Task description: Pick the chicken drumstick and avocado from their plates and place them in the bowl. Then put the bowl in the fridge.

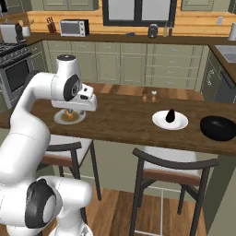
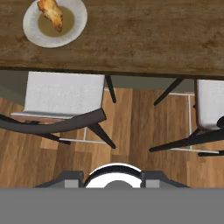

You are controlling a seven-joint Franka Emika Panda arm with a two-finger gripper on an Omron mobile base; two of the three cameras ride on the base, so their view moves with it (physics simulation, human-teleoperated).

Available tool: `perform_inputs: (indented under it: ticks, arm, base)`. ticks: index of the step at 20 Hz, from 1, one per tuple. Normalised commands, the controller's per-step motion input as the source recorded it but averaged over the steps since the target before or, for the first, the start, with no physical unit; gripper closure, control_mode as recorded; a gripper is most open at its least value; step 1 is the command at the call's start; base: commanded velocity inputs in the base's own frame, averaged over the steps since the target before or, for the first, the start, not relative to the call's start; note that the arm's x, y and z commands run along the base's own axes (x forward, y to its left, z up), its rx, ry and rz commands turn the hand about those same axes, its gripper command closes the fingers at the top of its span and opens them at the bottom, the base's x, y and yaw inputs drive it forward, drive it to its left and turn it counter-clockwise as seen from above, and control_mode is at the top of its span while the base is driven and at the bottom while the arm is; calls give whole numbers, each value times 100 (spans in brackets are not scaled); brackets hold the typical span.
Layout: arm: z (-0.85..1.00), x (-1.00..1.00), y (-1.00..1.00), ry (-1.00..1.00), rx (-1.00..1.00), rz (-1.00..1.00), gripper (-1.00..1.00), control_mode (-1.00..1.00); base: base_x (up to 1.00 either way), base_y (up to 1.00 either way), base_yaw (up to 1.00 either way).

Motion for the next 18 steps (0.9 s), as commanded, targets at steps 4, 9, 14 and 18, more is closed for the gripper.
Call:
perform_inputs:
  ticks: [4,9,14,18]
  arm:
    - [-18,-10,9,0,0,0,-100,-100]
    - [-45,12,90,0,-7,3,-100,-100]
    - [-24,80,88,0,-1,23,-100,-100]
    - [-9,99,22,1,0,33,-100,-100]
  base:
    - [0,0,0]
    - [0,0,0]
    - [0,0,0]
    - [0,0,0]
